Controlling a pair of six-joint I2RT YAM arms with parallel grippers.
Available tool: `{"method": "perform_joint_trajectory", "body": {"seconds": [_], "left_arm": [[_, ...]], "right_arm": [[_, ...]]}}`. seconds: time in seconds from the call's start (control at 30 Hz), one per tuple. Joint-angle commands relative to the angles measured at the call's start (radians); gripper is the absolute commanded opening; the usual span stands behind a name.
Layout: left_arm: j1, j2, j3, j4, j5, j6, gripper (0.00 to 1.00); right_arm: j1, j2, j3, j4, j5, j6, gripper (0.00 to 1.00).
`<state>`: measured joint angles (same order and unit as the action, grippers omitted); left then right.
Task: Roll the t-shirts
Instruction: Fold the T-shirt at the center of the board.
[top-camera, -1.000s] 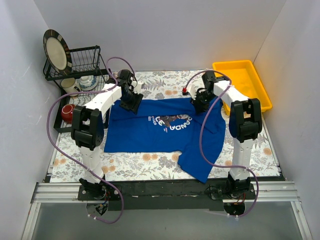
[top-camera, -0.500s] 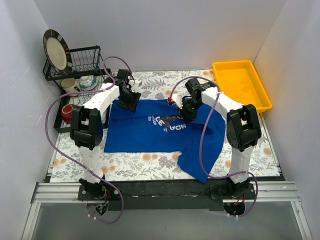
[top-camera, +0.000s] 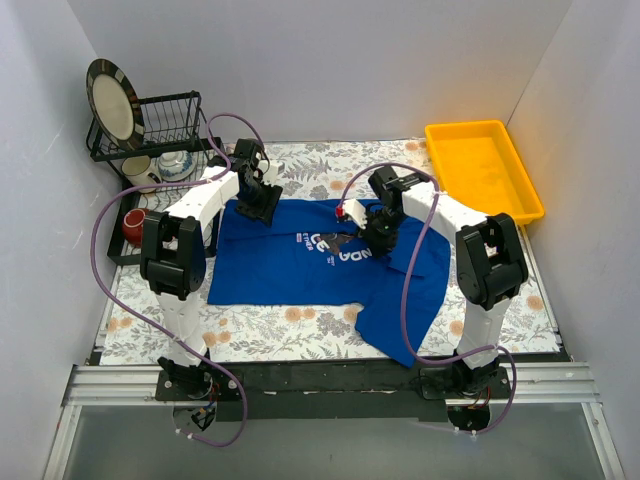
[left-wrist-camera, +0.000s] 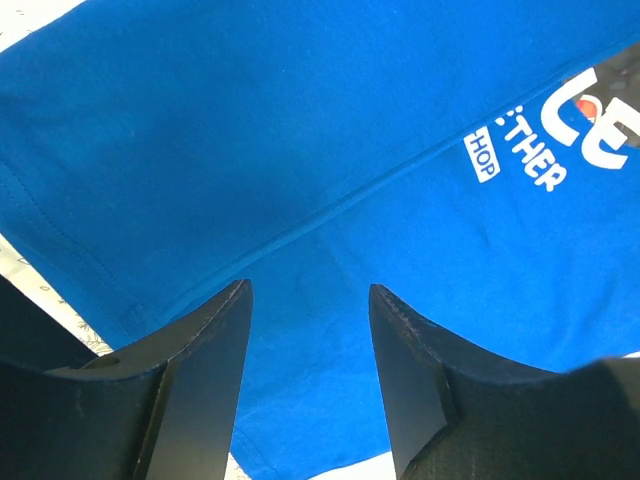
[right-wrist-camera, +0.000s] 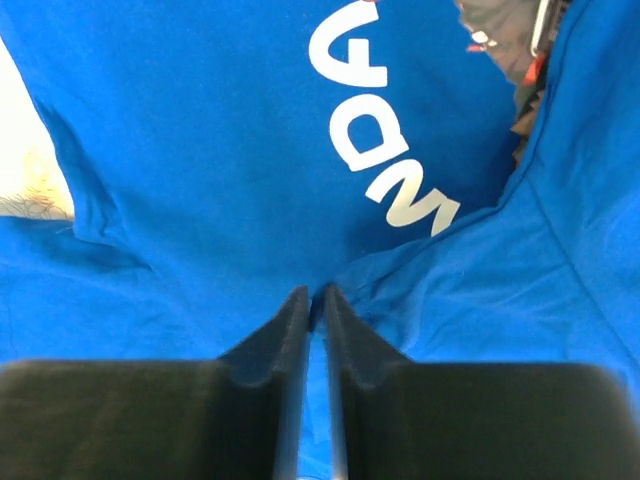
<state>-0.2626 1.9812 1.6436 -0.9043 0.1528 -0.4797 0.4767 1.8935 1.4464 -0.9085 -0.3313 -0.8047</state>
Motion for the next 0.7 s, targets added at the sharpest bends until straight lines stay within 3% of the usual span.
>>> {"method": "perform_joint_trajectory", "body": {"seconds": [0.0,0.13,0.2,0.27,0.4,0.67], "left_arm": [[0.006,-0.042,0.013,0.010,0.021,-0.002,0.50],[0.019,-0.042,0.005,0.034,-0.033,0.013,0.50],[0.028,-0.028,0.008,0.048,-0.047,0.016,0.50],[0.043,0.002,0.021,0.051,-0.061,0.018,0.50],[0.059,0.051,0.022,0.079,-0.107,0.026,0.46],[0.068,0.122,-0.007,0.123,-0.239,0.046,0.22]], "right_arm": [[-0.080,-0.013,0.107,-0.045,-0.078,0.053,0.25],[-0.185,0.053,0.305,-0.122,-0.192,0.053,0.30],[-0.228,0.094,0.357,-0.125,-0.177,0.048,0.30],[-0.253,0.121,0.393,-0.112,-0.134,0.048,0.30],[-0.276,0.151,0.319,0.102,0.070,0.084,0.26],[-0.293,0.248,0.302,0.261,0.327,0.084,0.16]]}}
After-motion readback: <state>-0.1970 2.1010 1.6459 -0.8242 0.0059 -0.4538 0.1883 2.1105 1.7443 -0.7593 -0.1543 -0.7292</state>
